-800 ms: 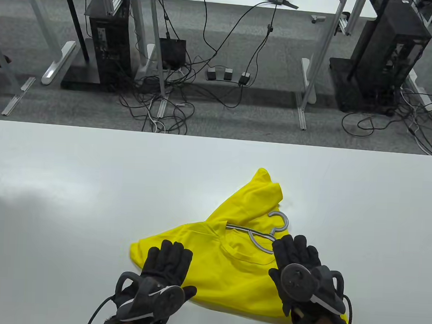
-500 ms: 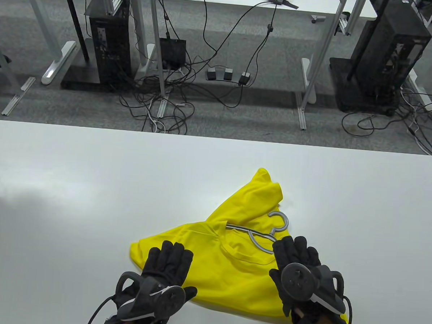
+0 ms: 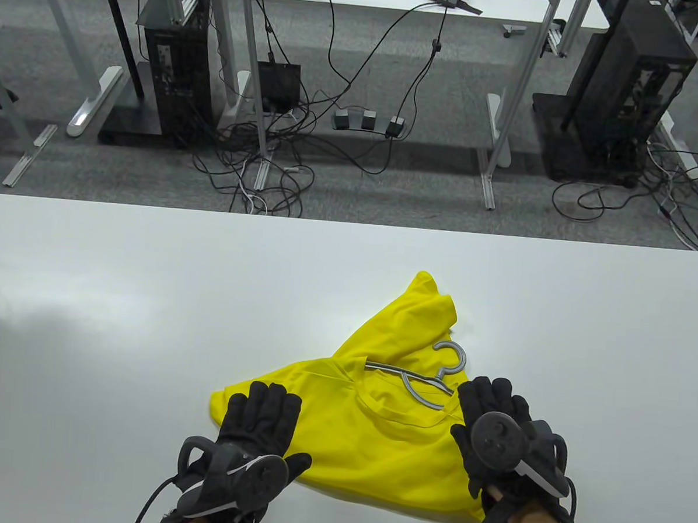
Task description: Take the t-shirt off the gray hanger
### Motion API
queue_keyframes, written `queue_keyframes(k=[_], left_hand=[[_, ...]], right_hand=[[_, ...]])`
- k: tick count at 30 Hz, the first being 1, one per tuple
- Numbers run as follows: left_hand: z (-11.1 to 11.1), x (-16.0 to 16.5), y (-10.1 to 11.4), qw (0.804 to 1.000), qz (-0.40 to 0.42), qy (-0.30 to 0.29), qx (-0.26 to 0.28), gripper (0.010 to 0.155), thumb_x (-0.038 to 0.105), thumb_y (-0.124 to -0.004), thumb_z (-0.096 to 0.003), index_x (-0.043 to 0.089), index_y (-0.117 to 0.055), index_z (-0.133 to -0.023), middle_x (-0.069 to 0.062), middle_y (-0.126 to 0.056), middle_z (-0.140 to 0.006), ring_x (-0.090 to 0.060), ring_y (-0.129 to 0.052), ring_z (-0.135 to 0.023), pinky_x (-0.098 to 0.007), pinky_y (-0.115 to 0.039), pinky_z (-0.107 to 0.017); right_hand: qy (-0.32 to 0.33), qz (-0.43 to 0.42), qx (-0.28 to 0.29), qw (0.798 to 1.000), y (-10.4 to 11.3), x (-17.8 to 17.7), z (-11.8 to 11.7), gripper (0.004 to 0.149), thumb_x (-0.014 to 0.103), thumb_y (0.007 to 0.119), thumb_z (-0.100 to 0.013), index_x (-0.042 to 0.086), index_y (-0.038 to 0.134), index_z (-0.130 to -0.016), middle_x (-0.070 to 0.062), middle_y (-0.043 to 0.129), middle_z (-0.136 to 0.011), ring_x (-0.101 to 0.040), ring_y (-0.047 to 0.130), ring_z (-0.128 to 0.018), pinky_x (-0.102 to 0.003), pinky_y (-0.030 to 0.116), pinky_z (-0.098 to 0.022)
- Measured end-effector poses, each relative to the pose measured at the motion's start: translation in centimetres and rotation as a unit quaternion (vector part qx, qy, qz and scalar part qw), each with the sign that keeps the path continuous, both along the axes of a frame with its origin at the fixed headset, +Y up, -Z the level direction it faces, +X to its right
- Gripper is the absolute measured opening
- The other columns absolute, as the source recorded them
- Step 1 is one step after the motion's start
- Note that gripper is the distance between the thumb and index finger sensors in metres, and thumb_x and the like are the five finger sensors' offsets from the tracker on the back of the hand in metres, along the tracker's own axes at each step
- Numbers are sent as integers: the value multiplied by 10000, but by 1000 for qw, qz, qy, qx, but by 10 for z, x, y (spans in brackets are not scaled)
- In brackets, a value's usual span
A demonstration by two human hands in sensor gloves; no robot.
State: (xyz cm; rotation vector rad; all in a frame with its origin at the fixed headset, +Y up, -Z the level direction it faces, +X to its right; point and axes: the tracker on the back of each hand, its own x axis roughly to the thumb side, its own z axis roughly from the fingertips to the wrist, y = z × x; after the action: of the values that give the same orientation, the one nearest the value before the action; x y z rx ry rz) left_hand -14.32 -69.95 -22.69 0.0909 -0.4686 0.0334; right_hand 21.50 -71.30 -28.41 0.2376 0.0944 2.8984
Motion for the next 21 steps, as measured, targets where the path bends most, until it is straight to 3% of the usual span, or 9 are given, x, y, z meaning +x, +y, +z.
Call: queue_keyframes(k=[5, 9, 13, 15, 17, 19, 21], left_hand=[[1, 0, 0, 1000, -4, -5, -1, 845, 581, -584, -504, 96, -315, -1141, -198, -274, -1184, -486, -340, -1113, -647, -288, -771], [0, 0, 0, 1000, -2, -9, -6, 846, 581, -585, -503, 95, -319, -1142, -201, -277, -1184, -487, -343, -1113, -647, -290, -770], [0, 1, -2, 1000, -6, -11, -11, 845, 582, -586, -503, 94, -325, -1142, -201, -284, -1184, -488, -349, -1111, -649, -295, -769], [0, 2, -2, 1000, -9, -13, -12, 846, 582, -586, -503, 94, -325, -1142, -201, -285, -1184, -487, -350, -1111, -648, -295, -770], [0, 2, -2, 1000, -12, -13, -13, 846, 583, -586, -503, 95, -326, -1143, -201, -285, -1184, -487, -352, -1111, -649, -296, -769], [0, 2, -2, 1000, -12, -13, -15, 846, 583, -587, -502, 95, -327, -1142, -200, -285, -1184, -487, -353, -1112, -649, -297, -769], [0, 1, -1, 1000, -9, -13, -13, 845, 583, -587, -502, 96, -326, -1142, -199, -285, -1184, -487, -351, -1112, -649, -297, -769]], right_hand=[[-69, -7, -40, 997, -21, 26, -15, 684, 378, 617, -507, 149, 358, -1096, -168, 331, -1154, -438, 225, -1054, -598, 202, -707], [-103, -5, -107, 989, -45, 41, -26, 685, 391, 619, -508, 142, 373, -1098, -179, 355, -1151, -447, 245, -1050, -602, 216, -706], [-99, 20, -140, 985, -62, 38, -29, 696, 408, 684, -501, 124, 444, -1089, -213, 481, -1112, -495, 405, -1019, -635, 305, -697], [-99, 58, -109, 987, -62, 32, -29, 638, 367, 712, -496, 116, 533, -1054, -210, 522, -1075, -486, 494, -979, -645, 386, -681], [-98, 113, -52, 987, -61, 24, -29, 486, 304, 733, -494, 130, 687, -945, -170, 685, -972, -455, 653, -904, -642, 501, -650], [-93, 142, -57, 984, -62, 18, -28, 473, 300, 729, -494, 106, 682, -924, -176, 695, -944, -454, 681, -865, -642, 540, -635], [-94, 171, -24, 980, -57, 13, -27, 466, 295, 713, -488, 81, 699, -902, -200, 768, -905, -448, 790, -808, -625, 649, -604]])
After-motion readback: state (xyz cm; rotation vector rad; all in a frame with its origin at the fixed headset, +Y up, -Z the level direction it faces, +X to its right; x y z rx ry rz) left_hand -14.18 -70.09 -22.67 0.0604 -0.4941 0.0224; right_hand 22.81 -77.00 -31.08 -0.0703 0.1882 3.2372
